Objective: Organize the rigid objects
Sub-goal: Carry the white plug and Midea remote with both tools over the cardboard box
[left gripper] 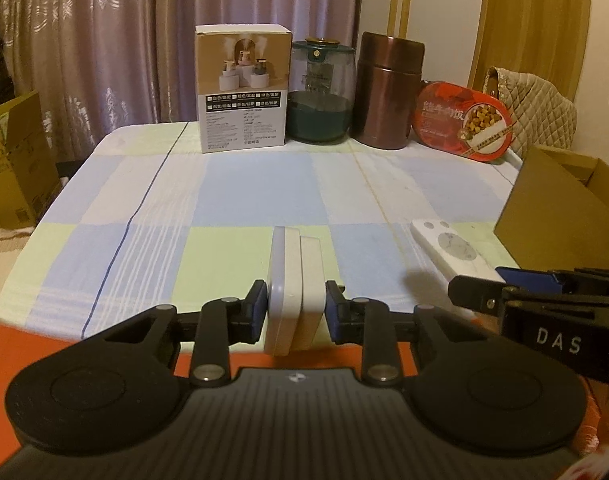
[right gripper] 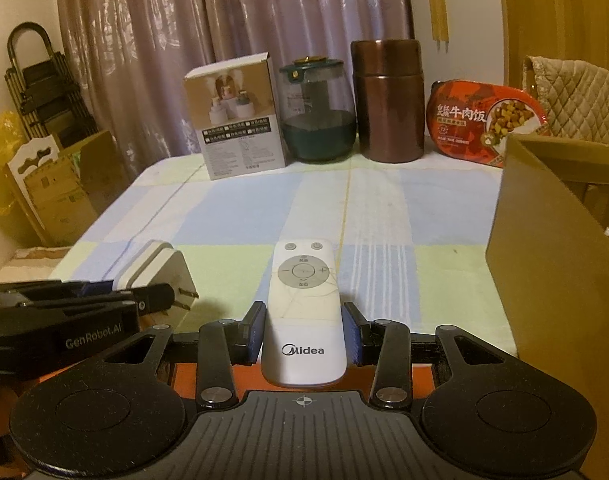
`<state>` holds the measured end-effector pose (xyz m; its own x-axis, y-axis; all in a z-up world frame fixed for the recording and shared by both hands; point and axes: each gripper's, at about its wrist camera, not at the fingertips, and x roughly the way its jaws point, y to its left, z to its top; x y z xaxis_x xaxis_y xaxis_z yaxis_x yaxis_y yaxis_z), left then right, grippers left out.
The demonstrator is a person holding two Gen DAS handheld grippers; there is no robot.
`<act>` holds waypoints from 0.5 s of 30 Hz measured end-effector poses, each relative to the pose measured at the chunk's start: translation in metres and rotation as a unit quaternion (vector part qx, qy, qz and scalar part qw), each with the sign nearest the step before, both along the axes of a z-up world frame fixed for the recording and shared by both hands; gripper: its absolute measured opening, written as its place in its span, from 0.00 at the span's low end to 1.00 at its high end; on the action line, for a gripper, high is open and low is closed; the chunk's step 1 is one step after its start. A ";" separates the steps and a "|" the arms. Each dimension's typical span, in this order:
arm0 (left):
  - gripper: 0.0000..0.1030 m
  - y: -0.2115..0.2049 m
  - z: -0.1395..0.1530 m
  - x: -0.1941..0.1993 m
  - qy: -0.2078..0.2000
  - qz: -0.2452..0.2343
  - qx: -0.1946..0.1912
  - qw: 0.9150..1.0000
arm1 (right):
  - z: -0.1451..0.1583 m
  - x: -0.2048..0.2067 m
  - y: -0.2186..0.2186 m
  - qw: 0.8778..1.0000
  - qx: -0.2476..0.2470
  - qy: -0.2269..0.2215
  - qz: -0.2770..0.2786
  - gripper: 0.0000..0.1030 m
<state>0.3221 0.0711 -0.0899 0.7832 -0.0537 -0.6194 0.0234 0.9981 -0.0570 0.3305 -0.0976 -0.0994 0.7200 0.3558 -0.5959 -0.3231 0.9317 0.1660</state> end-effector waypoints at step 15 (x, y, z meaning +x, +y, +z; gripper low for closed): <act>0.25 -0.025 0.031 -0.101 0.011 0.021 -0.019 1.000 | 0.034 -0.087 -0.029 1.000 -0.009 -0.014 0.013 0.36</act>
